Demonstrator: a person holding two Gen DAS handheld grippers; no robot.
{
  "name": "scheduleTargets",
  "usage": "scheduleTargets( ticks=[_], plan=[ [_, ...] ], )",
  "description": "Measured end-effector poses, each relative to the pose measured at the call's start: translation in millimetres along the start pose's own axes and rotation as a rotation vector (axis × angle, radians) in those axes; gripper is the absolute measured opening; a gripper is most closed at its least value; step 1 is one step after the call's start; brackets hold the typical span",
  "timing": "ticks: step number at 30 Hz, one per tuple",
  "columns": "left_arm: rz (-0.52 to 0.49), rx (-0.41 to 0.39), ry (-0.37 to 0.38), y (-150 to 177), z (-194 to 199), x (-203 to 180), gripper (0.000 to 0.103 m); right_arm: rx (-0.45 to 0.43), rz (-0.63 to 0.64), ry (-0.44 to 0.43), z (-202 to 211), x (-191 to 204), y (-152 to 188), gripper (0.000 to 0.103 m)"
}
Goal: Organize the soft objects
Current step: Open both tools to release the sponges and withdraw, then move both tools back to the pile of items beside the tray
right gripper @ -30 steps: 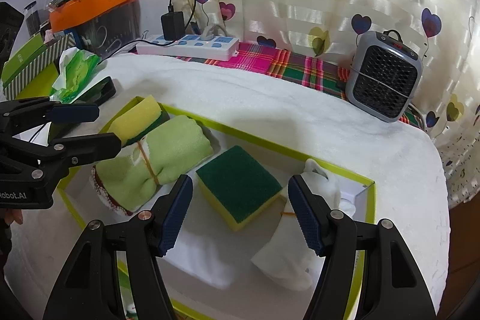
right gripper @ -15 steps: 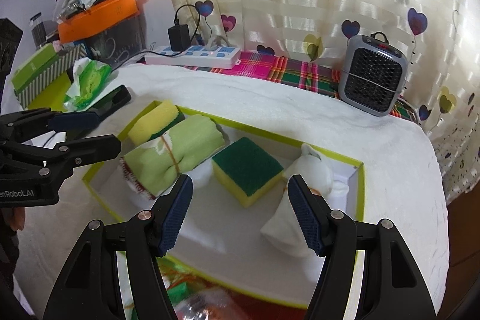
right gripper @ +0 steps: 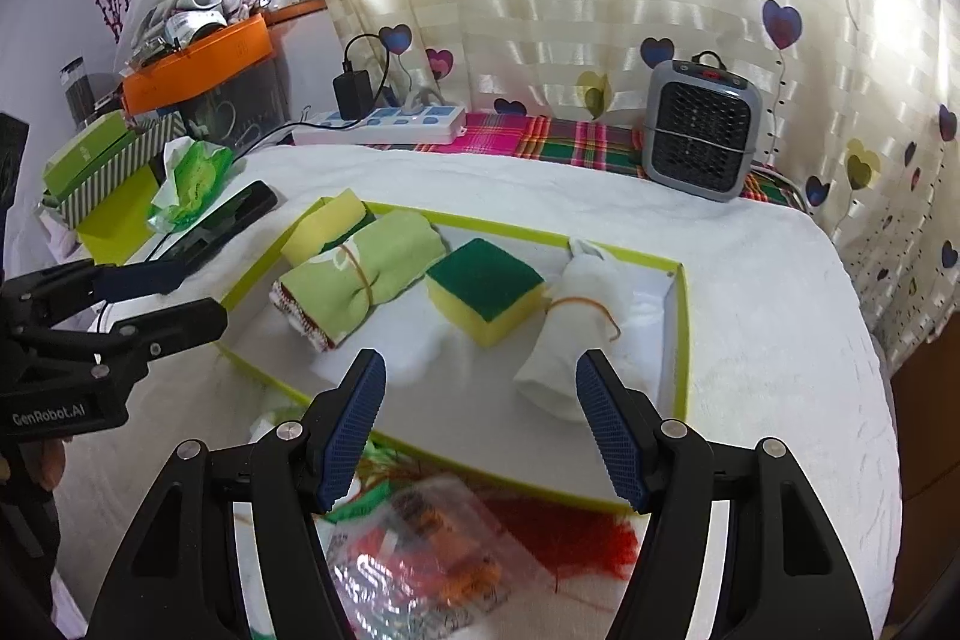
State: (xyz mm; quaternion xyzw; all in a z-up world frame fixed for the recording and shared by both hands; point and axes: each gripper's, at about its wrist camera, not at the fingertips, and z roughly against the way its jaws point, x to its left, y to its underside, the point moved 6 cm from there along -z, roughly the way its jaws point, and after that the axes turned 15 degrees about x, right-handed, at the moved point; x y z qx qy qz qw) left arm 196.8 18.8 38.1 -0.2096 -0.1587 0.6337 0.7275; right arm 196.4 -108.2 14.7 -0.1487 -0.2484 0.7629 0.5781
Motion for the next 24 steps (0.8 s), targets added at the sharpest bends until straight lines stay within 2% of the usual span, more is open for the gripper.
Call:
scheduleTargets(
  ticks=[3, 6, 10, 24],
  plan=[
    [0.0, -0.007, 0.004, 8, 3, -3, 0.067, -0.005, -0.017, -0.011, 4, -1, 8, 0.067],
    [-0.014, -0.017, -0.031, 14, 5, -6, 0.067, -0.01, -0.032, -0.016, 7, -2, 15, 0.067],
    [-0.018, -0.008, -0.014, 23, 5, -10, 0.067, -0.019, -0.037, 0.001, 11, -4, 24, 0.067],
    [-0.043, -0.015, -0.061, 49, 8, -18, 0.067, -0.046, -0.056, 0.005, 27, 1, 54, 0.067]
  ],
)
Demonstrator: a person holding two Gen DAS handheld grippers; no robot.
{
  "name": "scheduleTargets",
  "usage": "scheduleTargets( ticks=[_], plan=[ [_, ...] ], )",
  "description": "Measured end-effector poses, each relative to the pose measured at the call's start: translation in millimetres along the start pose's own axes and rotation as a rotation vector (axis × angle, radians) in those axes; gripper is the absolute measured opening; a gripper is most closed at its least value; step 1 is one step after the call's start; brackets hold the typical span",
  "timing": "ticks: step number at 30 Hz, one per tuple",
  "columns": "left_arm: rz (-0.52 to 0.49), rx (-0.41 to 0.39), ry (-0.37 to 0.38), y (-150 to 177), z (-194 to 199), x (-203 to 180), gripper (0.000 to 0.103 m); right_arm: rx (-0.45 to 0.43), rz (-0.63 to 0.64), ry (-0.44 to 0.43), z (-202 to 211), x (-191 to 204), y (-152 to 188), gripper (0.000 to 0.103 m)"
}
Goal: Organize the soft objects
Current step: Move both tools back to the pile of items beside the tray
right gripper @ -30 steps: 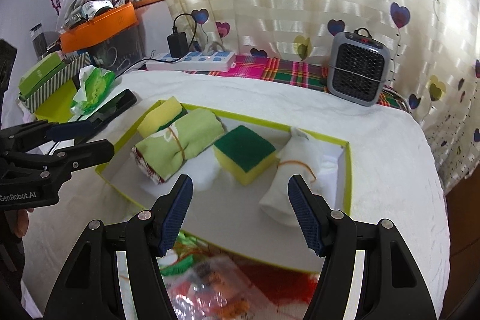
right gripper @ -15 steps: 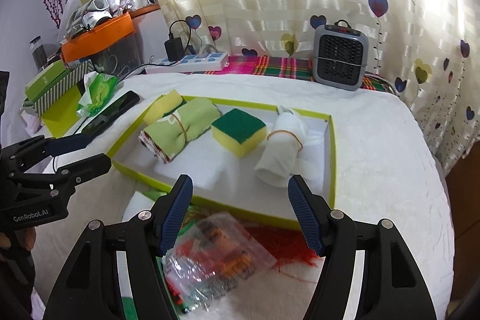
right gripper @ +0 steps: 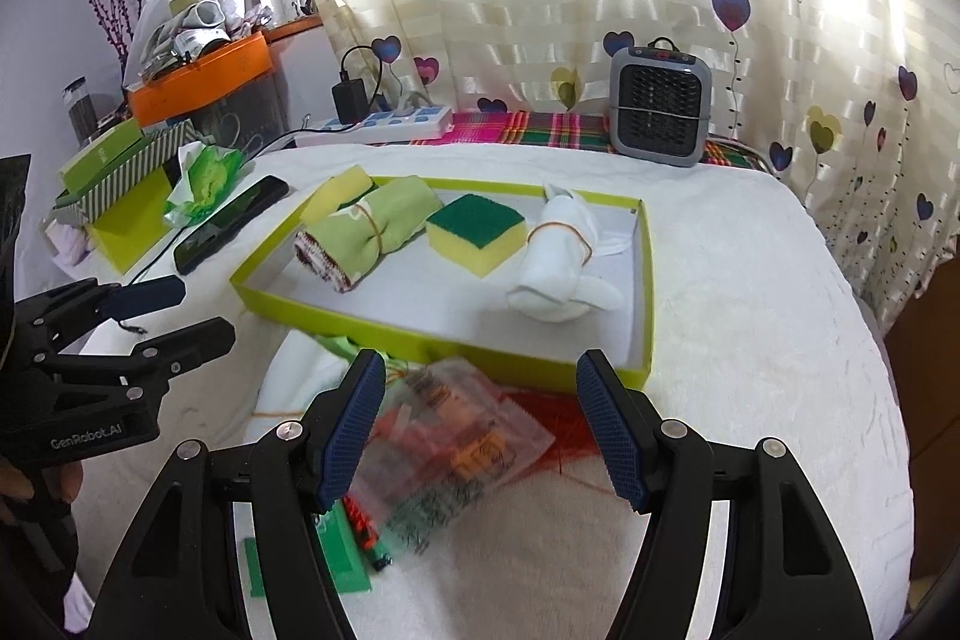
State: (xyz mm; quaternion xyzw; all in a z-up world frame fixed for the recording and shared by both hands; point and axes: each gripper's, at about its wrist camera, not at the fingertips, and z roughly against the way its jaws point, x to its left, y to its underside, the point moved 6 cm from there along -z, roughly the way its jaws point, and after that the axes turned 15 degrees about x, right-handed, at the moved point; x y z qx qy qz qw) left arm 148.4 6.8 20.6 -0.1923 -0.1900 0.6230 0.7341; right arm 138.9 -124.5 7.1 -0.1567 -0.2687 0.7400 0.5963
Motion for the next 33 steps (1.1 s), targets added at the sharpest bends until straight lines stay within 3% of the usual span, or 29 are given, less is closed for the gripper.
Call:
scheduleTargets(
  ticks=[4, 11, 19, 27, 33],
  plan=[
    [-0.009, -0.001, -0.007, 6, 2, -4, 0.067, -0.006, -0.004, 0.006, 5, 1, 9, 0.067],
    [-0.009, 0.033, 0.09, 22, -4, -11, 0.067, 0.005, -0.027, -0.003, 9, -1, 27, 0.067],
    [0.067, 0.062, 0.215, 40, -12, 7, 0.067, 0.054, 0.003, -0.013, 7, 7, 55, 0.067],
    [0.107, 0.079, 0.245, 52, -16, 22, 0.067, 0.1, 0.045, -0.069, -2, 29, 70, 0.067],
    [0.081, 0.102, 0.38, 44, -17, 7, 0.067, 0.128, 0.075, -0.077, -10, 44, 78, 0.067]
  ],
)
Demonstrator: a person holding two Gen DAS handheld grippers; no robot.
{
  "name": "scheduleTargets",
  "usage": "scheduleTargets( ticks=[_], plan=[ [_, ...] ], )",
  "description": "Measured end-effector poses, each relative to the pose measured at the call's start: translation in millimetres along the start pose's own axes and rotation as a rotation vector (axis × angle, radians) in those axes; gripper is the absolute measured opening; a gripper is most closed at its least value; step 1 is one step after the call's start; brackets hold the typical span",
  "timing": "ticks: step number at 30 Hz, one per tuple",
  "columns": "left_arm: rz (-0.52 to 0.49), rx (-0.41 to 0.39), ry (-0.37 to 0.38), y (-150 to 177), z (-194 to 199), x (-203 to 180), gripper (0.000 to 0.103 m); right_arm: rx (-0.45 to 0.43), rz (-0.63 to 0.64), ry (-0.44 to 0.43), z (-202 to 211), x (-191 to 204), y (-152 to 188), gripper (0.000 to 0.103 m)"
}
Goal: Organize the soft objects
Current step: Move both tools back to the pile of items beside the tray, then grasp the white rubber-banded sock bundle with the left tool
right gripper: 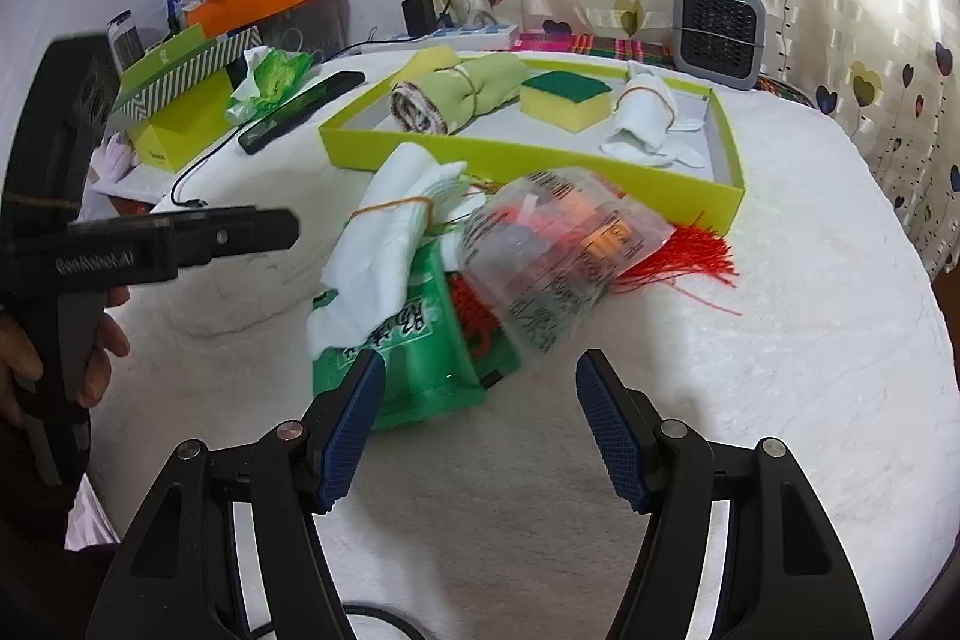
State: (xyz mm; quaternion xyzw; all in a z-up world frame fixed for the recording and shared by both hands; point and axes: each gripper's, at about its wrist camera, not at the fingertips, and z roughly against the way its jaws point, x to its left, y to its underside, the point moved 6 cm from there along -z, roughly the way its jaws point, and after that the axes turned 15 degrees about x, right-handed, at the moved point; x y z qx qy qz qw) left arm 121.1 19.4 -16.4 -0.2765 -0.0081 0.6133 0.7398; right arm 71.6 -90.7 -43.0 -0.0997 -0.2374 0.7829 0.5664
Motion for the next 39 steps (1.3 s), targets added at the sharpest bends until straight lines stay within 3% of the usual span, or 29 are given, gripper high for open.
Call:
scheduleTargets(
  ticks=[6, 15, 25, 35, 39],
  plan=[
    [-0.052, 0.035, 0.037, -11, -11, -24, 0.067, -0.009, -0.035, 0.001, 3, -3, 3, 0.067],
    [-0.056, 0.076, -0.028, -26, -29, -36, 0.067, -0.028, -0.084, 0.018, 11, -16, 7, 0.067],
    [-0.038, 0.114, -0.033, -28, -43, -40, 0.066, -0.04, -0.131, 0.018, 15, -31, 9, 0.067],
    [-0.055, 0.102, 0.038, -27, -43, -41, 0.022, -0.036, -0.145, 0.032, 15, -33, 2, 0.067],
    [-0.05, 0.09, 0.07, -29, -38, -36, 0.016, -0.031, -0.148, 0.038, 13, -32, -2, 0.067]
  ],
)
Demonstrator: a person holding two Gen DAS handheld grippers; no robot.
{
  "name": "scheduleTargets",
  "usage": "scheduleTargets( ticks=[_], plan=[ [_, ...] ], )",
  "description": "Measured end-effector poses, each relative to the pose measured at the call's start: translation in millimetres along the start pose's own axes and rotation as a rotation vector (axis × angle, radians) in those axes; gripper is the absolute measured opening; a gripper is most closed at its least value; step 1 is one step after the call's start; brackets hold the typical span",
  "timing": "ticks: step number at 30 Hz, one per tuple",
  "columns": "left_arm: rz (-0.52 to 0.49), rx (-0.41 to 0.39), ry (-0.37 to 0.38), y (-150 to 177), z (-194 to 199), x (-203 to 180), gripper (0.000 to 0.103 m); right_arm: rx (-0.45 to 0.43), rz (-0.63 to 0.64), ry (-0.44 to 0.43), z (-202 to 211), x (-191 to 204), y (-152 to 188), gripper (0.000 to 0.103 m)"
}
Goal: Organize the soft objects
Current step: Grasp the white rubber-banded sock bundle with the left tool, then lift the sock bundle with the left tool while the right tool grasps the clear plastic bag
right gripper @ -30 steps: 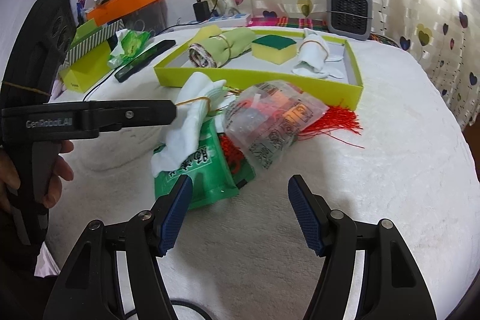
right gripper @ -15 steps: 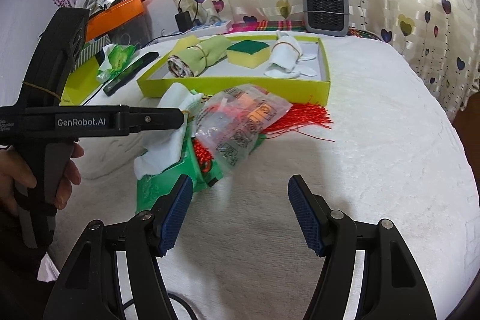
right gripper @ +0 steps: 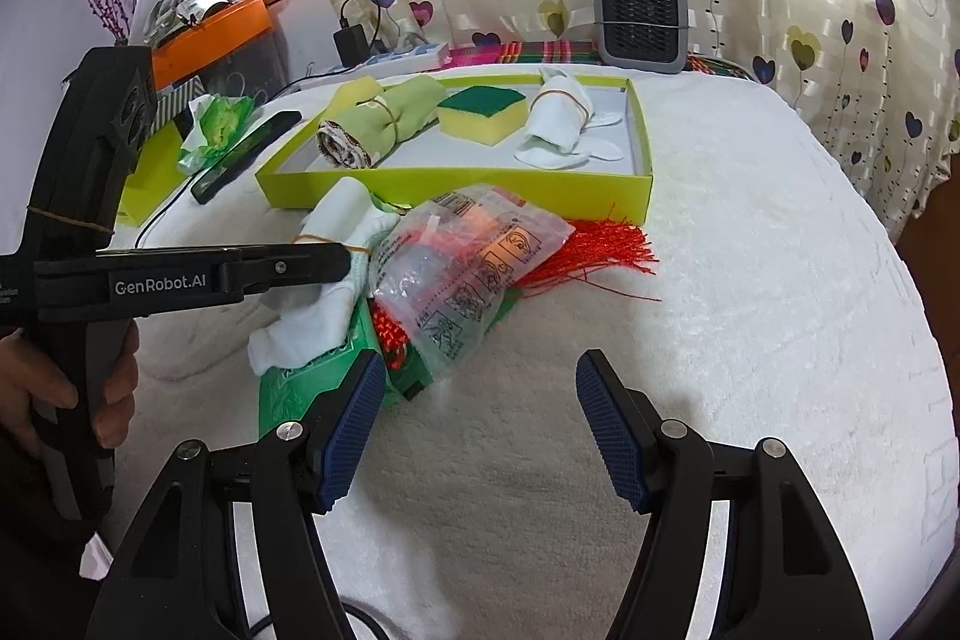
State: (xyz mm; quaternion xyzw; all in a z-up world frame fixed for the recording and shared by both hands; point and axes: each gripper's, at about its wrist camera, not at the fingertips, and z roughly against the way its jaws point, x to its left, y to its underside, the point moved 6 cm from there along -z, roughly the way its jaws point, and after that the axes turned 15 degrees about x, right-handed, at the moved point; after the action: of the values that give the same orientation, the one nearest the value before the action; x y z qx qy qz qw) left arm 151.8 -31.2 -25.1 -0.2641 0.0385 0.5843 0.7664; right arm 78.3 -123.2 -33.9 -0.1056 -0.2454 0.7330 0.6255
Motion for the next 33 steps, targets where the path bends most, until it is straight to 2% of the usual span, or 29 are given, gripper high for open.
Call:
scheduleTargets(
  ticks=[11, 20, 23, 33],
  plan=[
    [0.033, -0.074, 0.039, 1, 29, 16, 0.016, -0.028, 0.013, 0.042, 0, 10, -19, 0.067],
    [0.07, -0.055, 0.047, 6, 23, 35, 0.016, -0.055, 0.059, 0.053, -11, 24, -45, 0.067],
    [0.078, -0.044, 0.048, 7, 19, 39, 0.016, -0.058, 0.063, 0.081, -16, 26, -52, 0.067],
    [0.09, -0.023, 0.048, 8, 10, 45, 0.016, -0.019, 0.065, 0.08, -31, 26, -57, 0.067]
  ],
)
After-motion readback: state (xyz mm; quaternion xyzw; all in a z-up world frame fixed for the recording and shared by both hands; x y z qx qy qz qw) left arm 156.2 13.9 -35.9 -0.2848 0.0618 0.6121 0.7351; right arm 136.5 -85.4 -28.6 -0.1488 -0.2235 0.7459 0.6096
